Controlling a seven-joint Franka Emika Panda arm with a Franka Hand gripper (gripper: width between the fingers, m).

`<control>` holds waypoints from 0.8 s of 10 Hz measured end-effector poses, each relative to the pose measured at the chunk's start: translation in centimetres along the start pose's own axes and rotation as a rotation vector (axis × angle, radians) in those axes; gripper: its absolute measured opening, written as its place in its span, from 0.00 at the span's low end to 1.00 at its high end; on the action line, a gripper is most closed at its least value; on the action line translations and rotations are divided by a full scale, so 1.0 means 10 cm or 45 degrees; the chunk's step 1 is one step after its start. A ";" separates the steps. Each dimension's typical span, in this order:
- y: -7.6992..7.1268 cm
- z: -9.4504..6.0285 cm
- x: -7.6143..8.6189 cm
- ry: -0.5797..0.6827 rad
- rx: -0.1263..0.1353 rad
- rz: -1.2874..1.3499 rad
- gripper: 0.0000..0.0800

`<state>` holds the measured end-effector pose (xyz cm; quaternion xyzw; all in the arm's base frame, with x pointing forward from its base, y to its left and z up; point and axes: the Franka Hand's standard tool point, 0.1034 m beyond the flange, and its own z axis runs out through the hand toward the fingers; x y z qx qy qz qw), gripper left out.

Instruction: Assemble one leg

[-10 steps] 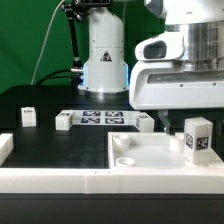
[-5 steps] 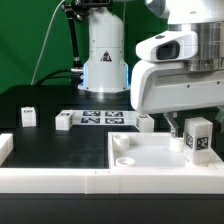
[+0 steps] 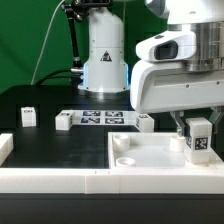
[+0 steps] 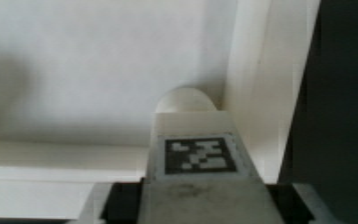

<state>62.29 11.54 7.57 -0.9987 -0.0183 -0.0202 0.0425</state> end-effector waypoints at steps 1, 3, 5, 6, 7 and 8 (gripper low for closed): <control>-0.02 0.00 -0.01 0.011 0.008 0.189 0.36; -0.01 0.01 -0.01 0.019 0.017 0.542 0.36; -0.01 0.01 -0.01 0.015 0.031 0.840 0.36; -0.01 0.01 -0.01 0.010 0.038 1.021 0.36; -0.01 0.01 -0.01 0.004 0.043 1.173 0.36; -0.02 0.01 -0.01 0.003 0.042 1.292 0.36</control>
Offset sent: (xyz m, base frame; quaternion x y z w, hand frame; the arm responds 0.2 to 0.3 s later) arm -0.0015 -0.0048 -0.0049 -0.0018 0.0185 0.2508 0.9679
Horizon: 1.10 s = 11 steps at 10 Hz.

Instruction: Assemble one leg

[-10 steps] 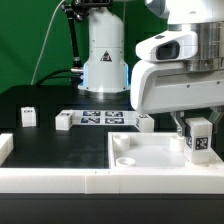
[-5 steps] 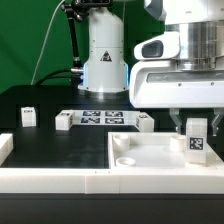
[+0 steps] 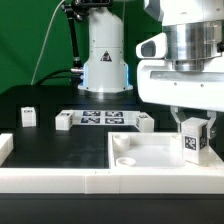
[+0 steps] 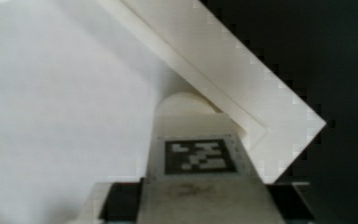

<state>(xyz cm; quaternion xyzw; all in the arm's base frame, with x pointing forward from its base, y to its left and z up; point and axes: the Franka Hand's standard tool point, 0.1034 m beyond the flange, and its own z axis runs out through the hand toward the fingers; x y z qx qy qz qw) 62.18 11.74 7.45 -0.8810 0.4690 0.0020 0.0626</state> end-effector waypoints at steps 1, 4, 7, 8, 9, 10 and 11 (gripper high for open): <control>0.00 0.01 -0.02 0.001 -0.002 0.168 0.36; -0.02 0.02 -0.05 -0.013 0.006 0.425 0.36; -0.02 0.02 -0.05 -0.014 0.007 0.326 0.65; -0.02 0.02 -0.05 -0.015 0.005 0.232 0.65; -0.02 0.02 -0.05 -0.016 0.005 0.131 0.79; -0.02 0.01 -0.05 -0.011 0.000 -0.042 0.79; -0.02 0.01 -0.05 -0.003 -0.008 -0.216 0.81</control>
Offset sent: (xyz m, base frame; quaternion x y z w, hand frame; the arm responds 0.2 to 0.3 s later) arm 0.0006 -0.0021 -0.0010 -0.0057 0.0011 0.2106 0.9775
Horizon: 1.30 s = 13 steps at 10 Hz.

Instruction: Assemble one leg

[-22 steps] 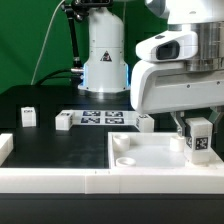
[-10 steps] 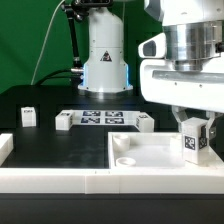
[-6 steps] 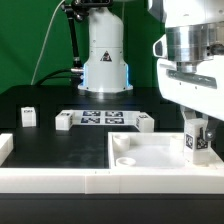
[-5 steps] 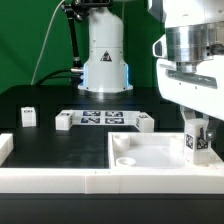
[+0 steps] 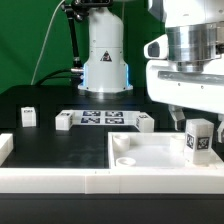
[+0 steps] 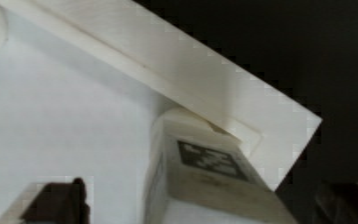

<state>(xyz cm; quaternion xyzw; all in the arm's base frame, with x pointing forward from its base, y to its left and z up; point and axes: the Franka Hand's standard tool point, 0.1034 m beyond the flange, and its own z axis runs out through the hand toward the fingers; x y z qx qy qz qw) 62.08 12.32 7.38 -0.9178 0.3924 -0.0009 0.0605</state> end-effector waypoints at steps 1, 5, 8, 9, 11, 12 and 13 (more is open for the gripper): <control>0.01 0.01 0.00 0.003 -0.014 -0.139 0.81; -0.05 0.00 -0.04 0.025 -0.097 -0.756 0.81; 0.02 -0.02 0.05 0.002 -0.108 -1.137 0.81; 0.02 -0.02 0.05 0.000 -0.108 -1.181 0.81; 0.02 -0.02 0.05 0.000 -0.108 -1.180 0.80; 0.02 -0.02 0.05 0.000 -0.108 -1.180 0.55; 0.02 -0.02 0.05 0.000 -0.108 -1.179 0.38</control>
Offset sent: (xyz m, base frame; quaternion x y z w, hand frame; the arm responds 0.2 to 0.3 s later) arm 0.0057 0.0038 0.0053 -0.0861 0.0323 -0.2517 0.9634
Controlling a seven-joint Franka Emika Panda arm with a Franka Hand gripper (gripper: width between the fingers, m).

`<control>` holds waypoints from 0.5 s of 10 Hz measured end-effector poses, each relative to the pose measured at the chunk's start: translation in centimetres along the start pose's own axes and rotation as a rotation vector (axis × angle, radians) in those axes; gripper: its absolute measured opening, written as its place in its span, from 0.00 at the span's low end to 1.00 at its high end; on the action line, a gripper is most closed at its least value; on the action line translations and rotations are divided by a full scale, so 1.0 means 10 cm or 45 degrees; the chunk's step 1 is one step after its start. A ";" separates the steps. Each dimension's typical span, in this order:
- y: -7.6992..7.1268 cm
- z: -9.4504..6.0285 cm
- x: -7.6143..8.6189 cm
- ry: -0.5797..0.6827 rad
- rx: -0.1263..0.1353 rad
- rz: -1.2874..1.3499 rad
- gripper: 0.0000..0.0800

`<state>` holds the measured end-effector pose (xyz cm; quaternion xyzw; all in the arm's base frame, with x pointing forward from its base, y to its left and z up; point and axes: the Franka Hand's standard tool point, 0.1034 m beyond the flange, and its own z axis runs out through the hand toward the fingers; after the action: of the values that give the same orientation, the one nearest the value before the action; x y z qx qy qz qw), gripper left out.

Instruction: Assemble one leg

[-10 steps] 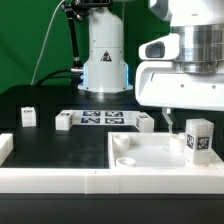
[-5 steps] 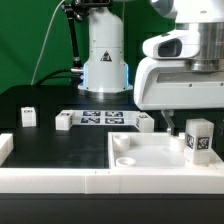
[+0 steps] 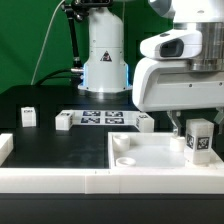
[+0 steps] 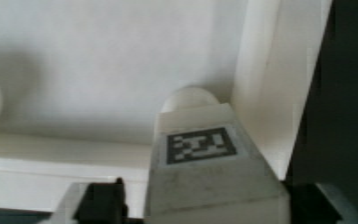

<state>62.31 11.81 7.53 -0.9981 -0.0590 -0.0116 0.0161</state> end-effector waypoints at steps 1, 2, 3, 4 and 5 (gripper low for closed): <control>0.00 0.00 0.00 0.000 0.000 0.016 0.36; 0.00 0.00 0.00 0.000 0.000 0.019 0.36; 0.00 0.00 0.00 0.000 0.001 0.074 0.36; -0.01 0.01 -0.01 0.002 0.016 0.259 0.36; 0.00 0.01 0.00 0.010 0.034 0.418 0.36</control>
Offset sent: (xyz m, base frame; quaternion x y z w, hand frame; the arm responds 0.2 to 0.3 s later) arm -0.0052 -0.0041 -0.0031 0.0156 0.0052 0.3145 0.9491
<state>62.31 11.84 7.39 -0.9940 0.1046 -0.0118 0.0311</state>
